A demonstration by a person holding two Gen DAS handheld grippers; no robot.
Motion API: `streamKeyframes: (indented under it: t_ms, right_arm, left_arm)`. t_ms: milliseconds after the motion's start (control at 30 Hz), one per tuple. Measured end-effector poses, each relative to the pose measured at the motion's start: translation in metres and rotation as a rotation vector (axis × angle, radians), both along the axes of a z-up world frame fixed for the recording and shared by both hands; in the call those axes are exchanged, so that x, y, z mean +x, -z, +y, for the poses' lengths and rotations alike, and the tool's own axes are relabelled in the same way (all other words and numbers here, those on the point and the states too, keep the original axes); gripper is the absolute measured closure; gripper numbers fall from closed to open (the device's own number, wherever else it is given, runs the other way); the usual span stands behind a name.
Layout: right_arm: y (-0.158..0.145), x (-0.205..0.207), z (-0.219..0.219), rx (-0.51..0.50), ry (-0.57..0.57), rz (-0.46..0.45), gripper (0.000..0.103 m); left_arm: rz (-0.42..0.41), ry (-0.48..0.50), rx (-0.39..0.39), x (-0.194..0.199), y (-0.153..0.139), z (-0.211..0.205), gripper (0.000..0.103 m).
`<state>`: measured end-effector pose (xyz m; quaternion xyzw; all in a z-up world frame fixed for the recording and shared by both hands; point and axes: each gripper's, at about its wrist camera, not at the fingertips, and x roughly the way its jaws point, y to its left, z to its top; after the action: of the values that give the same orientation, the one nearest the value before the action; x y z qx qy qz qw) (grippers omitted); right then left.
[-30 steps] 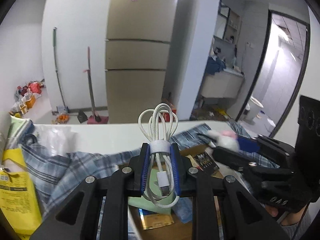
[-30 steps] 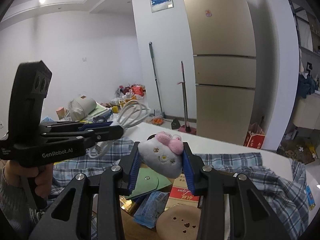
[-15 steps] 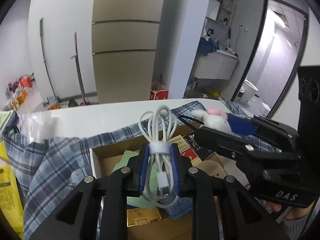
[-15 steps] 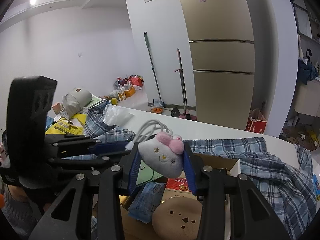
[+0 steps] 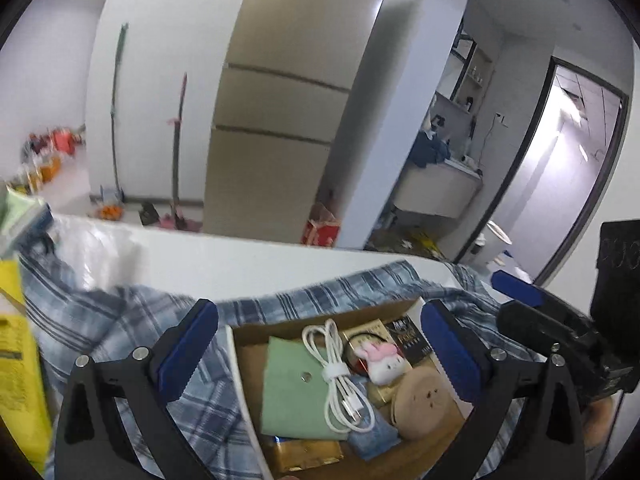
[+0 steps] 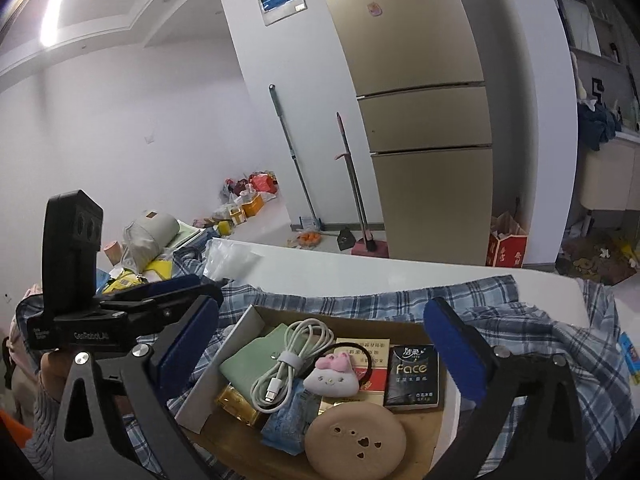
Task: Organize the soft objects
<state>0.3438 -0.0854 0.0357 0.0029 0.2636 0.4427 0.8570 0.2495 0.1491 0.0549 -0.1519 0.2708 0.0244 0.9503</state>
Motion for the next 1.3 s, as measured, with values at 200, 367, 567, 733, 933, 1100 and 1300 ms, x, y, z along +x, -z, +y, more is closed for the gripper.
streamKeyframes:
  t_ms: [200, 367, 567, 733, 933, 1100, 1300]
  right_arm:
    - [-0.028, -0.015, -0.006, 0.008, 0.026, -0.067, 0.001]
    - [-0.059, -0.038, -0.021, 0.042, 0.034, -0.155, 0.000]
    - [-0.108, -0.088, -0.034, 0.033, 0.141, -0.290, 0.000]
    - [-0.139, -0.134, -0.042, 0.023, 0.320, -0.430, 0.000]
    - [-0.167, -0.185, -0.063, 0.090, 0.450, -0.598, 0.000]
    - [-0.189, -0.215, -0.099, 0.154, 0.338, -0.600, 0.000]
    - [-0.174, -0.248, -0.130, 0.178, 0.261, -0.609, 0.000]
  left_arm:
    - [-0.061, 0.029, 0.022, -0.013, -0.033, -0.013, 0.000]
    - [-0.154, -0.012, 0.099, -0.041, -0.071, -0.027, 0.000]
    - [-0.244, -0.035, 0.072, -0.083, -0.116, -0.032, 0.000]
    - [-0.347, -0.109, 0.166, -0.121, -0.145, -0.050, 0.000]
    - [-0.343, -0.216, 0.363, -0.147, -0.164, -0.090, 0.000]
    - [-0.364, -0.104, 0.327, -0.178, -0.175, -0.111, 0.000]
    - [-0.357, -0.129, 0.266, -0.217, -0.167, -0.125, 0.000]
